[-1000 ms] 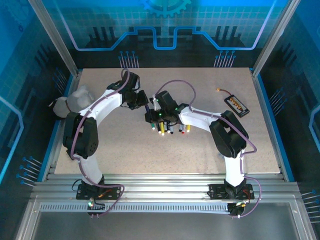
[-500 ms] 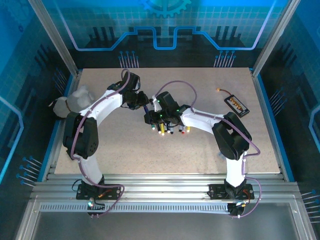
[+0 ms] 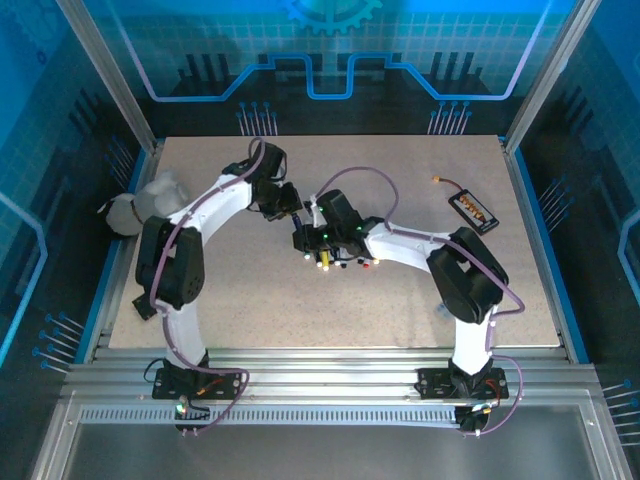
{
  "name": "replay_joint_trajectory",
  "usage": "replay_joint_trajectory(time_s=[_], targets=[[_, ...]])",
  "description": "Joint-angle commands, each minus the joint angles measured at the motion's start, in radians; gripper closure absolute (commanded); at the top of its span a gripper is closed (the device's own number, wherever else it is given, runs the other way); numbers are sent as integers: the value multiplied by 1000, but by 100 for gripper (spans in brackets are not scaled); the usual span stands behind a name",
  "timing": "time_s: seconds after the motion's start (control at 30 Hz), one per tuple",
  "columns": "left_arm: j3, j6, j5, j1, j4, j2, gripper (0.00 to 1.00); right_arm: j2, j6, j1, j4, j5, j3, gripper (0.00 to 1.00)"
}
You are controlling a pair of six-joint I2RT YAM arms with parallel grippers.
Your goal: Open the pen caps
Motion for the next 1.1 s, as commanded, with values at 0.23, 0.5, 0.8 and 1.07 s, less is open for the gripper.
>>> replay_joint_trajectory(time_s=[0.23,0.5,0.8,1.07], targets=[[235,32,-252,109,10,108,100,-307,44,123,-145,-7,-233,100],[251,183,-417,139,-112,104,100,-319,-35,-172,-320,222,-193,100],[231,233,-478,220,-137,178,100,-94,-196,-431,-527,349,62,100],[327,276,-493,251,-206,316,100,68,-258,-539,-639,451,221,100]])
